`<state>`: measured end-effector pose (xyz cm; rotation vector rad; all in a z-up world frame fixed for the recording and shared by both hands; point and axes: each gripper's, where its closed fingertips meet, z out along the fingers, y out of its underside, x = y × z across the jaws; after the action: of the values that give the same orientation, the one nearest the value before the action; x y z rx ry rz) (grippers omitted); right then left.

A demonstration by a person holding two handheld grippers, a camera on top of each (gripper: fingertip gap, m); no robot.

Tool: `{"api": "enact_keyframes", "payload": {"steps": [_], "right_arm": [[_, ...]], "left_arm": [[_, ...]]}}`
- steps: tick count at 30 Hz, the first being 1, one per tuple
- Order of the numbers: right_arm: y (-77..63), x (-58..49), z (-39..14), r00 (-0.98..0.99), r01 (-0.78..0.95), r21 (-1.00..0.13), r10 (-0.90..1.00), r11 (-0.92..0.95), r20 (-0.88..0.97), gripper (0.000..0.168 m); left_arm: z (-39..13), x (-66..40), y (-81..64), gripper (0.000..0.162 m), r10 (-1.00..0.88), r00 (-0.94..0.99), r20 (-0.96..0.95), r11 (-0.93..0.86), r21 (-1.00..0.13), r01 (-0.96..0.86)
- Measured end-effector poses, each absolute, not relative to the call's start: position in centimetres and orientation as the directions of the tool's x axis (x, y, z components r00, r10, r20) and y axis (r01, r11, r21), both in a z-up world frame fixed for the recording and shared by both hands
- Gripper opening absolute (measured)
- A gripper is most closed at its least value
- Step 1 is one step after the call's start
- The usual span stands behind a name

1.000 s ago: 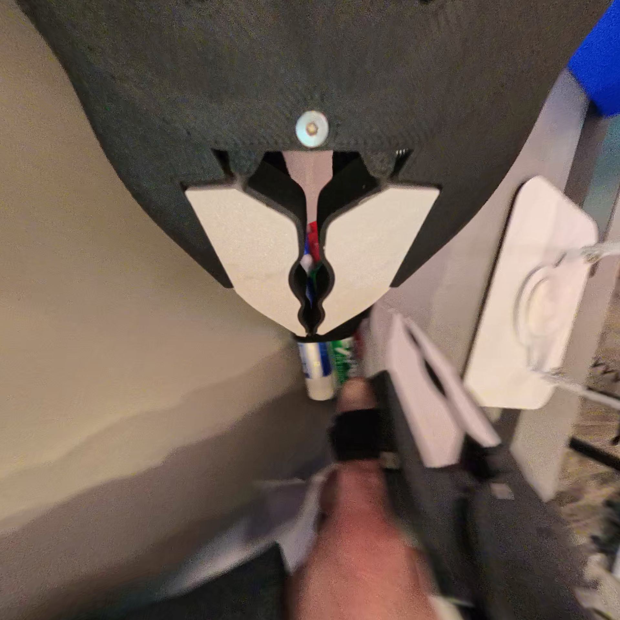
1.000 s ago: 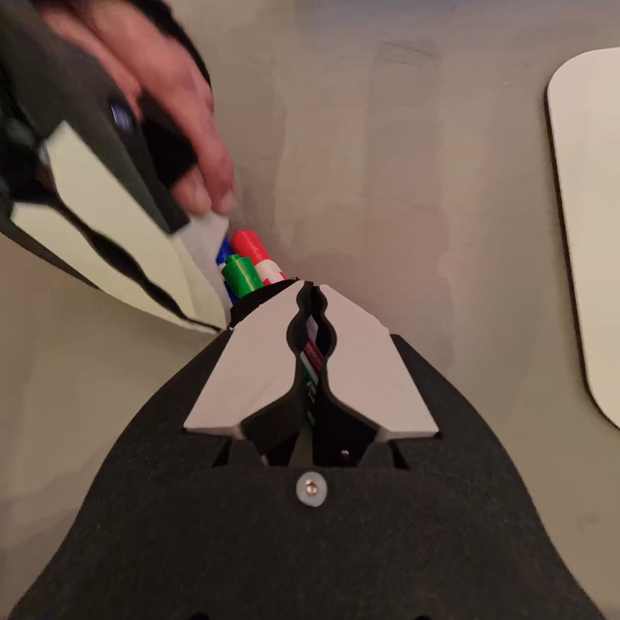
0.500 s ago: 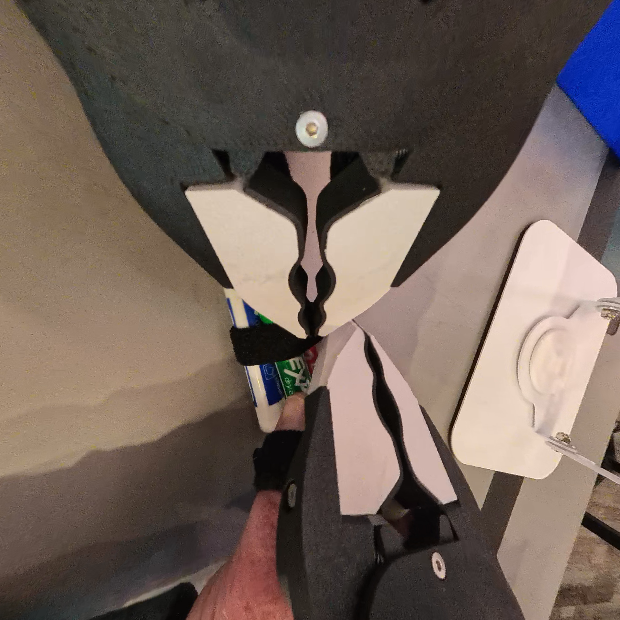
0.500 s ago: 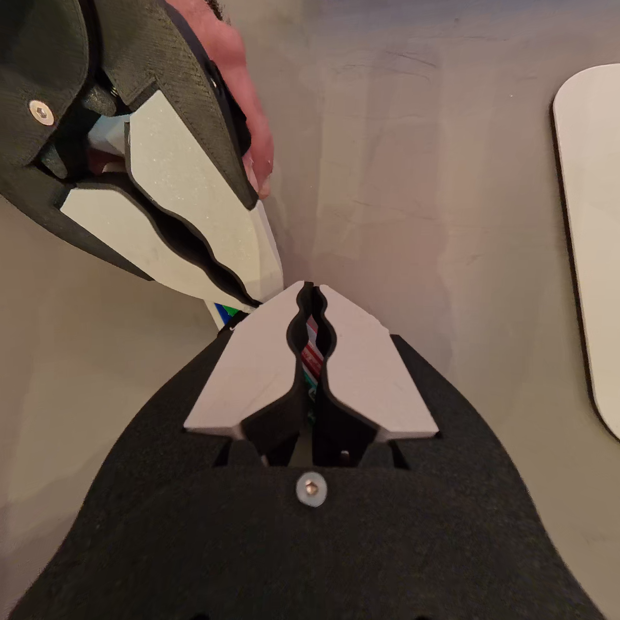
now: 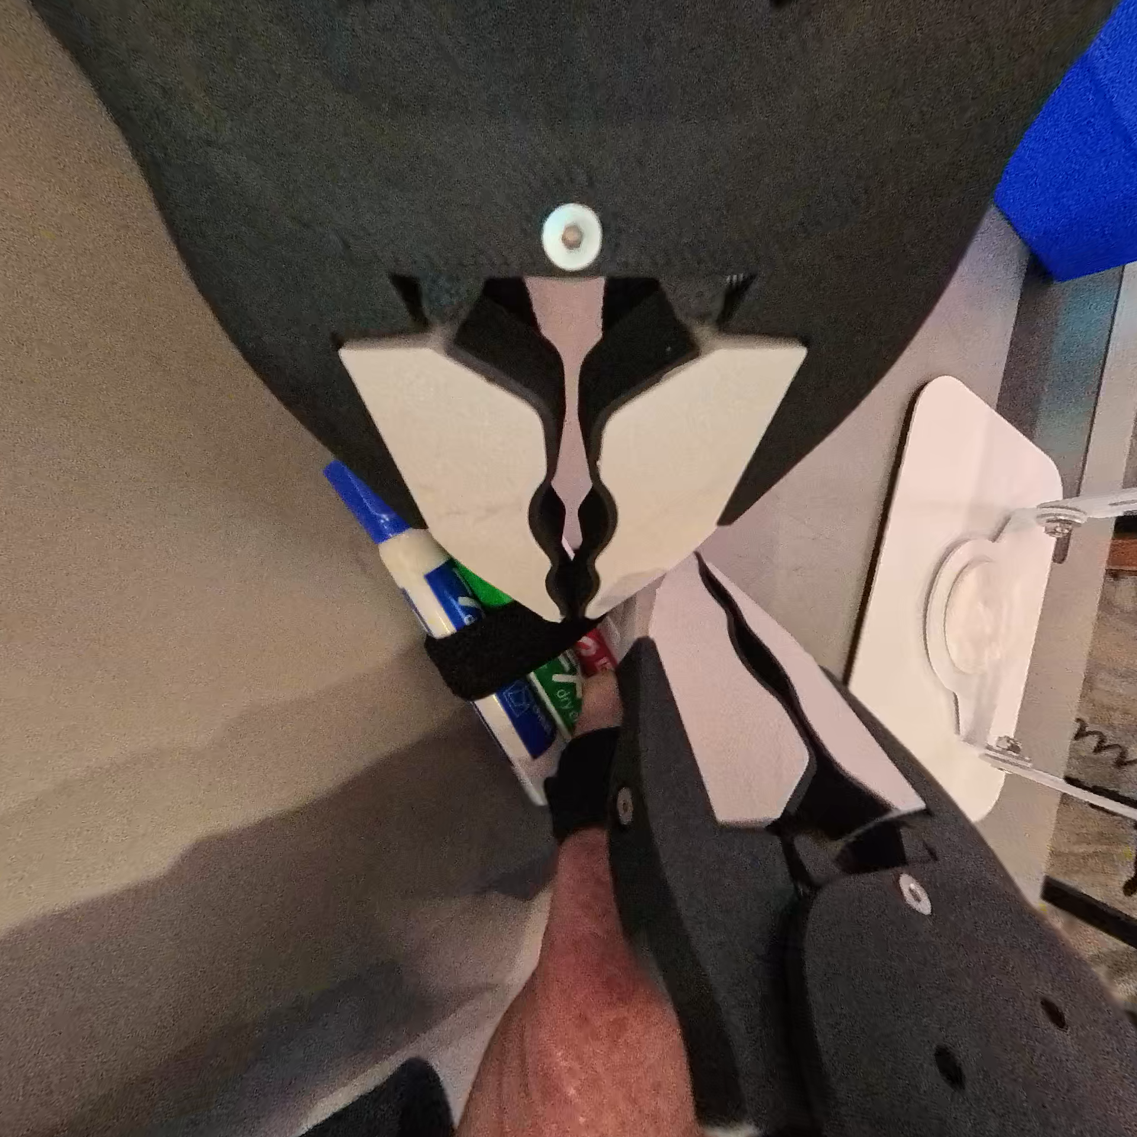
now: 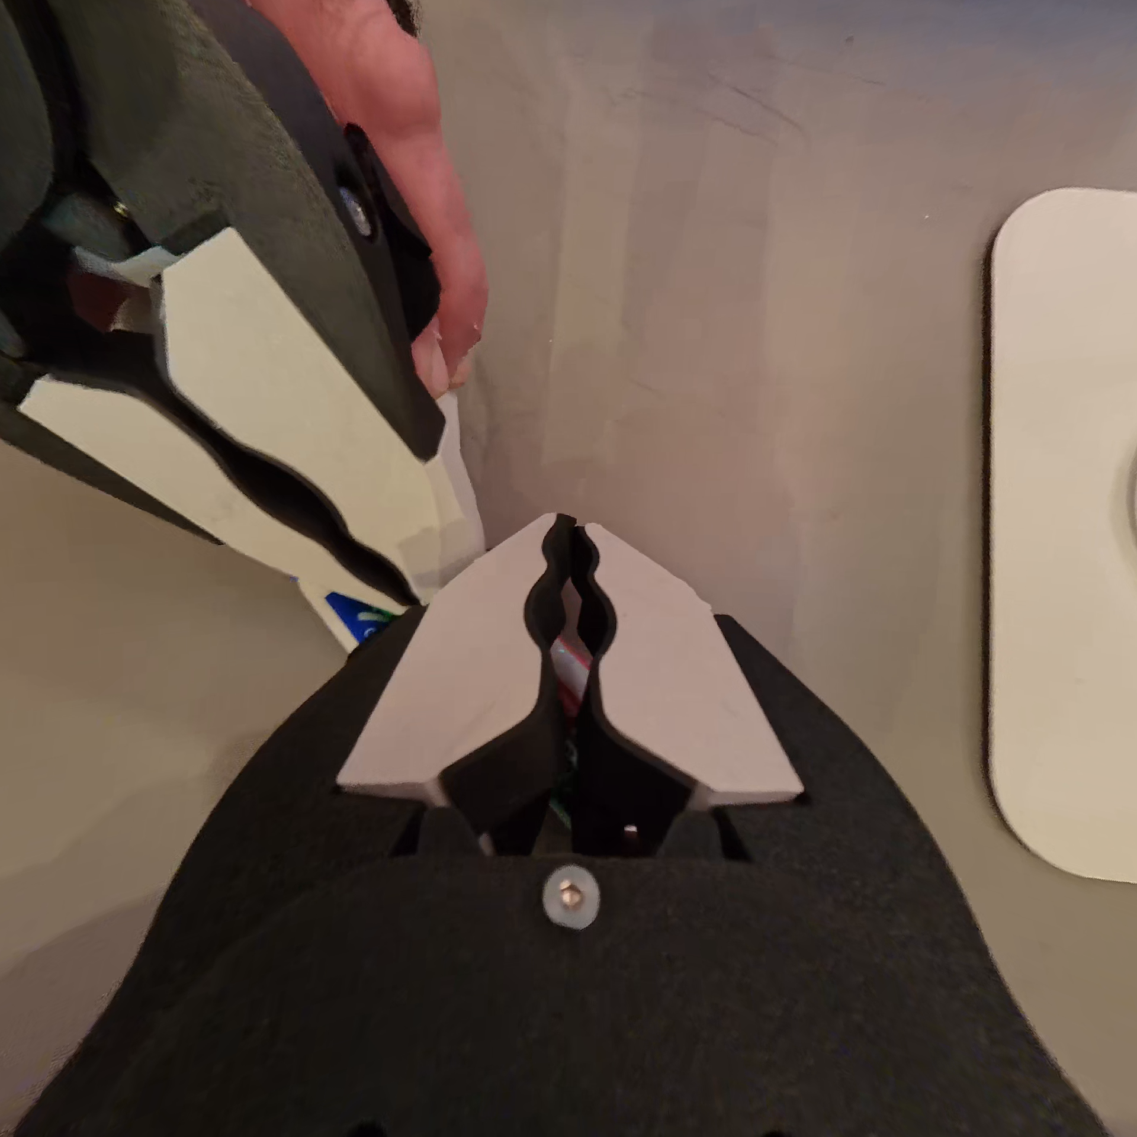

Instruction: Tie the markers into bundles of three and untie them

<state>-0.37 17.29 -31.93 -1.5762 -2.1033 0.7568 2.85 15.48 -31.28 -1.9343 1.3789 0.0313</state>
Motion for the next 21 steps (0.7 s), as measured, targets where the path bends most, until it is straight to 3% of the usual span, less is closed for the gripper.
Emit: {"api": "enact_keyframes", "payload": {"steps": [2,4,11,15,21], "right_arm": [[18.2,-1.3,-32.1,-0.255,0.742,-0.637,0.967,0.208,0.019,0.000],[18.5,-1.6,-33.5,-0.281,0.769,-0.590,0.959,0.245,0.032,0.002],[17.7,1.1,-28.8,-0.352,0.692,-0.690,0.934,0.212,-0.067,0.000],[17.0,3.3,-28.6,-0.389,0.718,-0.654,0.916,0.238,-0.094,0.006],[15.3,5.2,-30.8,-0.385,0.774,-0.575,0.918,0.267,-0.092,0.011]], "left_arm": [[-31.4,3.8,15.1,0.000,-0.827,0.404,-0.392,-0.119,-0.579,-0.807],[-31.3,4.9,14.6,0.000,-0.831,0.352,-0.432,-0.076,-0.538,-0.840],[-31.2,4.9,14.3,0.000,-0.843,0.324,-0.430,-0.044,-0.544,-0.838],[-30.9,4.3,14.2,0.000,-0.836,0.286,-0.469,-0.003,-0.517,-0.856],[-29.5,2.2,14.6,0.000,-0.818,0.372,-0.438,-0.063,-0.576,-0.815]]}}
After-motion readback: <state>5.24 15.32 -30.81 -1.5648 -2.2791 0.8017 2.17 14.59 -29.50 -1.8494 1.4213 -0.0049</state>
